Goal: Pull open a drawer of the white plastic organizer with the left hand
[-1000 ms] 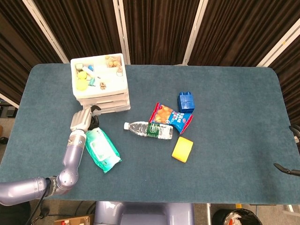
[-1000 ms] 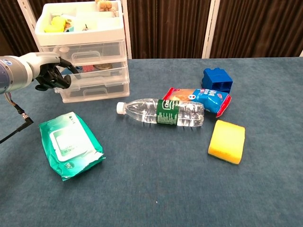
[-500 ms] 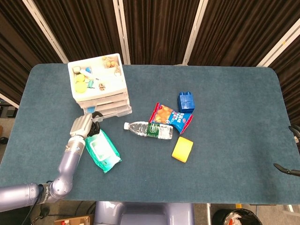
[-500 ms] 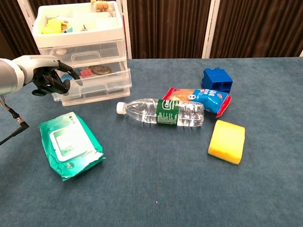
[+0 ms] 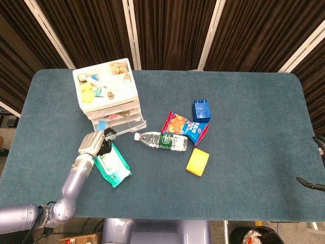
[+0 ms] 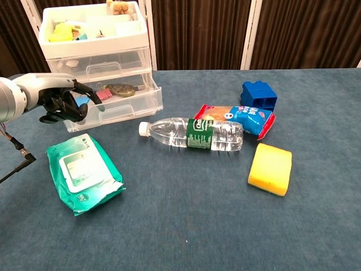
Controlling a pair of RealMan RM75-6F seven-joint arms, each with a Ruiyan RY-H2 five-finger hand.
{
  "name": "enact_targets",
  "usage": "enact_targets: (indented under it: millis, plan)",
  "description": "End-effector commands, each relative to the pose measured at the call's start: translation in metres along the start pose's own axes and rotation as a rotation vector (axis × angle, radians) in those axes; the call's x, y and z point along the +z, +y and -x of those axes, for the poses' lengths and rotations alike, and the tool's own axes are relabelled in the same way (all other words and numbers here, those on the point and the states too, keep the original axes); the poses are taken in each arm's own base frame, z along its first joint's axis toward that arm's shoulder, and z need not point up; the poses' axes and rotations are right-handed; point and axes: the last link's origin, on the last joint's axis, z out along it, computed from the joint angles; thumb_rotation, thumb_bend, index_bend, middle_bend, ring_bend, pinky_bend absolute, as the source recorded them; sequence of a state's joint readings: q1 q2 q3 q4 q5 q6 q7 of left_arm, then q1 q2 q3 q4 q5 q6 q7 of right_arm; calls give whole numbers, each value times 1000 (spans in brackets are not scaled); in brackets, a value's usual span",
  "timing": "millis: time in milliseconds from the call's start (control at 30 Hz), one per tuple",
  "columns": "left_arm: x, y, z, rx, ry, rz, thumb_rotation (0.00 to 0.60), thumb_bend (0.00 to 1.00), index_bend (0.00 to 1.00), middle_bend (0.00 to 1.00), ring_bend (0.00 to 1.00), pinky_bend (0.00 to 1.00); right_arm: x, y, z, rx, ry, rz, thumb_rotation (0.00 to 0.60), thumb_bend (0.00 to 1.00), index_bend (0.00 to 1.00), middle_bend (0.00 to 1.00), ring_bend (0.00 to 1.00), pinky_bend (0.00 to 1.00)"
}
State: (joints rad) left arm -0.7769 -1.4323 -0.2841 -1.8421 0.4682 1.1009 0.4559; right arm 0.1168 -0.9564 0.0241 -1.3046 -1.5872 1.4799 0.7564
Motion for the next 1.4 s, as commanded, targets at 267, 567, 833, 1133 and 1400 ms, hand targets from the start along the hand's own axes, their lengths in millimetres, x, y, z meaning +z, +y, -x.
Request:
enact_targets:
  millis: [267,567,833,1133,1400]
  plan:
    - [-11,3,2,-17,-20,37,600,741,288,990,938,909,0,0,0,0,-2,0,600,128,0,0,0,0]
    - [-21,-14,-6,76,73,59,600,243,115,727,684,747,0,0,0,-3,0,-1,600,128,0,0,0,0]
    - [-70,-48,-20,249,217,105,600,130,102,305,285,509,0,-1,2,-13,-4,-5,600,129,0,0,0,0]
    - [-114,-96,-32,301,359,112,600,130,95,125,87,277,0,0,2,-23,0,2,600,129,0,0,0,0]
    - [-156,-157,-38,462,463,42,600,84,34,0,0,105,0,1,1,-36,16,14,600,129,0,0,0,0]
